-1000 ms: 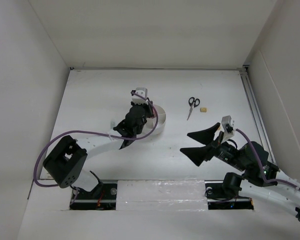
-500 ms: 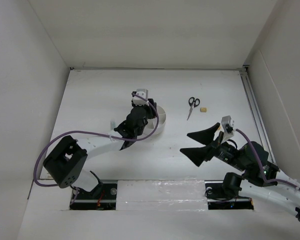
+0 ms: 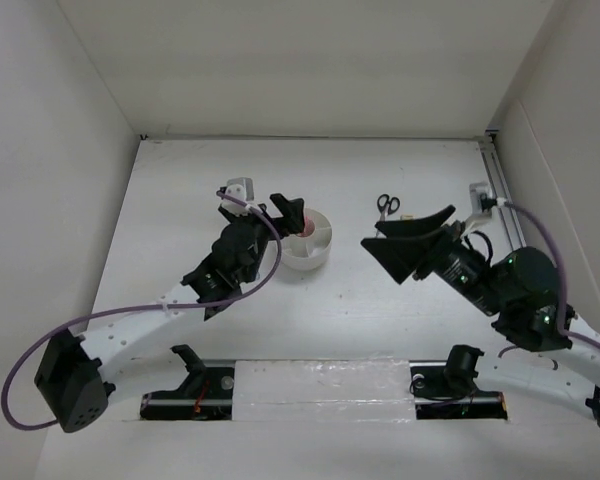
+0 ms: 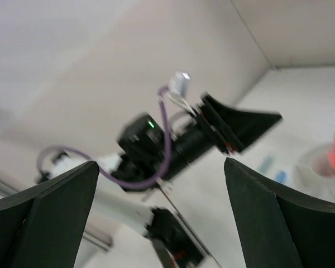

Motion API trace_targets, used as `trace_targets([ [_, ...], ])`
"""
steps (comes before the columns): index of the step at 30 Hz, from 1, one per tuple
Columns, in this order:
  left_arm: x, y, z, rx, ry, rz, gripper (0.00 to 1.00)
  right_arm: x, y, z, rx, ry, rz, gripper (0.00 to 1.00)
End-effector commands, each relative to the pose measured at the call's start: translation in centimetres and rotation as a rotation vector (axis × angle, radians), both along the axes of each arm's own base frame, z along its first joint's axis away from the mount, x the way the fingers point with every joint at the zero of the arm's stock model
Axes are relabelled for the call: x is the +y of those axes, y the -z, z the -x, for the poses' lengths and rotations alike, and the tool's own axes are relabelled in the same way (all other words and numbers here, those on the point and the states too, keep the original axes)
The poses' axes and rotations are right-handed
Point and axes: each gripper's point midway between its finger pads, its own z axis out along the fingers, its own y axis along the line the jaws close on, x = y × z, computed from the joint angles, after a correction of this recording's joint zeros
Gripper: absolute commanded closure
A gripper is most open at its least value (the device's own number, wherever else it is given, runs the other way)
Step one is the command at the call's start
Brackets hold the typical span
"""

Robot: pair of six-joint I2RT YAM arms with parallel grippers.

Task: Sort the stationery into containers
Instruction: Place the pen in the storage box, then pick up the stationery from the center of the board.

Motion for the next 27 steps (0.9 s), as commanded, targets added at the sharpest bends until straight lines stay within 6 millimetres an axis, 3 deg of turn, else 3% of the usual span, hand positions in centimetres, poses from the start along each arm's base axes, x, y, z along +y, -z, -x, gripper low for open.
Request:
trace_targets([
  [1, 2.4, 0.2, 1.0, 0.117, -0.096, 0.062, 0.0, -1.1, -9.4, 0.9, -0.022, -0.022, -0.221, 0.0],
  [2, 3.0, 0.6, 1.7, 0.148, -0.101, 0.065, 0.0, -0.4, -11.2, 1.2, -0.034, -0.053, -0.222, 0.0],
  [3, 3.2, 0.5, 2.0, 0.154, -0.103, 0.07, 0.0, 0.5, -10.3, 0.7, -0.015, -0.052, -0.189, 0.0],
  [4, 3.4, 1.0, 2.4, 0.168, -0.091, 0.056, 0.0, 0.2, -12.0, 0.9, -0.038, -0.049, -0.204, 0.0],
  [9, 4.3, 3.1, 4.3, 0.235, -0.059, 0.041, 0.0, 2.6, -12.0, -0.1, -0.052, -0.049, -0.147, 0.0],
  [13, 4.7, 4.7, 5.2, 0.296, -0.052, 0.003, 0.0, 2.5, -12.9, -0.3, -0.083, -0.037, -0.155, 0.0],
  [16, 4.0, 3.8, 5.7, 0.316, -0.01, 0.025, 0.0, 3.3, -12.8, -1.1, -0.082, -0.023, -0.154, 0.0],
  [17, 3.9, 3.6, 6.1, 0.328, 0.006, 0.031, 0.0, 3.5, -11.9, -1.9, -0.061, 0.002, -0.123, 0.0],
  [19, 4.2, 2.9, 6.6, 0.34, 0.014, 0.023, 0.0, 2.4, -11.5, -2.7, -0.069, 0.067, -0.114, 0.0],
  [20, 4.4, 2.7, 6.8, 0.347, 0.013, 0.004, 0.0, 1.9, -10.4, -3.7, -0.057, 0.119, -0.086, 0.0],
  [21, 4.7, 1.4, 6.8, 0.339, 0.004, 0.008, 0.0, 0.2, -7.8, -6.5, -0.003, 0.276, -0.044, 0.0],
  [23, 5.5, 0.6, 7.2, 0.358, -0.023, -0.003, 0.0, -2.6, -4.5, -9.8, 0.06, 0.457, 0.014, 0.0],
  [24, 6.8, 1.1, 7.5, 0.39, -0.068, -0.039, 0.0, -5.4, -1.9, -12.4, 0.115, 0.569, 0.081, 0.0],
  [25, 7.5, -0.5, 7.8, 0.38, -0.091, -0.013, 0.0, -5.8, 1.1, -14.5, 0.198, 0.604, 0.132, 0.0],
  [27, 9.4, -0.5, 8.6, 0.404, -0.146, -0.042, 0.0, -7.5, 5.0, -17.0, 0.297, 0.635, 0.206, 0.0],
])
